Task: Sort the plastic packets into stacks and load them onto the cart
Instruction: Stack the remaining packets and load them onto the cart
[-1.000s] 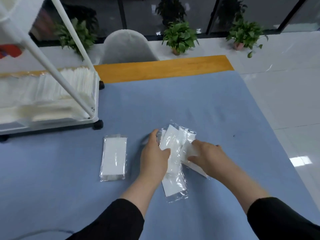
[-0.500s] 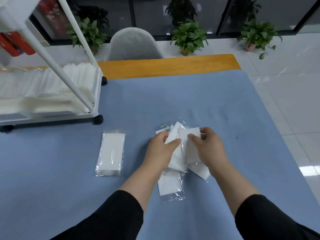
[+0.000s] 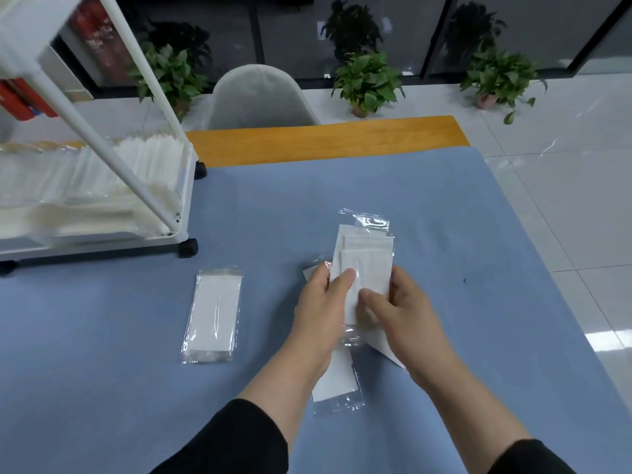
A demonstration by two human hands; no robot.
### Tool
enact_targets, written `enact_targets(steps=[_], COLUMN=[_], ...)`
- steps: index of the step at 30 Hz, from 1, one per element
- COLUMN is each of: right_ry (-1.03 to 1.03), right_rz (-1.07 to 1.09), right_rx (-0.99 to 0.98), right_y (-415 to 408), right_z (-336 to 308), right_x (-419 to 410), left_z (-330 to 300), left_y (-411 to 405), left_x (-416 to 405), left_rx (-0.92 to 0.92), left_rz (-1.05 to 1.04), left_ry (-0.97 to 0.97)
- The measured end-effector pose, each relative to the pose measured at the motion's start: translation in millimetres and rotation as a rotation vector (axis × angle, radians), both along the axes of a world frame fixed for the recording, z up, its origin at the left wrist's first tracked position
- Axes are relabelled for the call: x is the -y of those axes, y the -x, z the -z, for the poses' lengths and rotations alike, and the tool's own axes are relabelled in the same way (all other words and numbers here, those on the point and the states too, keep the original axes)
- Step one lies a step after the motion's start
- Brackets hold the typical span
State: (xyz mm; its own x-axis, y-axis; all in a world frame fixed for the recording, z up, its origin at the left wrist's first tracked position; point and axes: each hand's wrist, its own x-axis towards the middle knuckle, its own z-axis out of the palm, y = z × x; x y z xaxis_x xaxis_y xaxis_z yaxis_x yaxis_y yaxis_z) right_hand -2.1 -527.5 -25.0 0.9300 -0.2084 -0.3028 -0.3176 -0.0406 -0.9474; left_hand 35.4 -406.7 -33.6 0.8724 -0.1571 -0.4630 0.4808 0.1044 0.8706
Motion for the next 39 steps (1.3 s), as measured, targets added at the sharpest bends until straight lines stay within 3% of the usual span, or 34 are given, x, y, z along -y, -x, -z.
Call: enact_targets(steps=[2, 4, 6, 10, 13, 18, 21, 25, 28, 31, 34, 36, 37, 39], right_ry=[0.267, 0.659, 0.989, 1.194, 1.187, 0.886, 0.667, 0.670, 0.499, 0.060, -0.098, -0.058, 0.078, 0.579], right_rz=[-0.043, -0.143, -0.260, -0.455, -0.454, -0.100, -0.018, -0.069, 0.117, 0.278, 0.127, 0.048, 0.050, -0.022], right_rx=[0.091, 0.203, 0.288, 0.270, 0.251, 0.263, 0.235, 0.236, 0.132, 0.067, 0.009, -0.020, -0.027, -0.127], right_y=[-5.9, -14.8, -25.6, -47.7, -43.4, -29.8, -30.0, -32.7, -33.5, -38.5, -42.6, -42.9, -43.1, -42.2], right_z=[-6.4, -14.6, -19.4, 2.1, 29.5, 56.5, 58.0, 54.4, 37.1, 12.9, -3.7, -5.2, -1.5, 11.6], right_x=[18.1, 45.8, 71.9, 93.5, 101.1, 112.2, 102.9, 106.0, 104.9, 85.8, 49.7, 29.3, 24.4, 19.6], left_z=[-4.0, -12.5, -18.5, -1.8, 28.4, 35.4, 37.1, 35.2, 23.1, 15.0, 6.5, 0.7, -1.8, -8.2], left_y=[-5.9, -21.3, -40.9, -65.5, -68.8, -74.2, -71.8, -69.9, -68.5, -67.3, -58.8, -58.7, -60.1, -65.0], left_x=[-0.5, -2.7, 0.3, 40.1, 60.3, 71.5, 86.4, 88.1, 76.3, 57.6, 37.4, 16.0, 2.4, -25.5], left_rx=[0.101, 0.230, 0.356, 0.365, 0.376, 0.231, 0.281, 0.351, 0.362, 0.170, -0.030, -0.087, -0.106, -0.139], left_rz=[-0.062, -0.181, -0.156, 0.137, 0.159, -0.033, 0.073, 0.148, -0.052, -0.096, -0.052, -0.158, -0.225, -0.318], left_ry=[-0.041, -0.068, -0.075, -0.206, -0.408, -0.167, -0.239, -0.255, -0.165, -0.037, 0.180, 0.252, 0.280, 0.340])
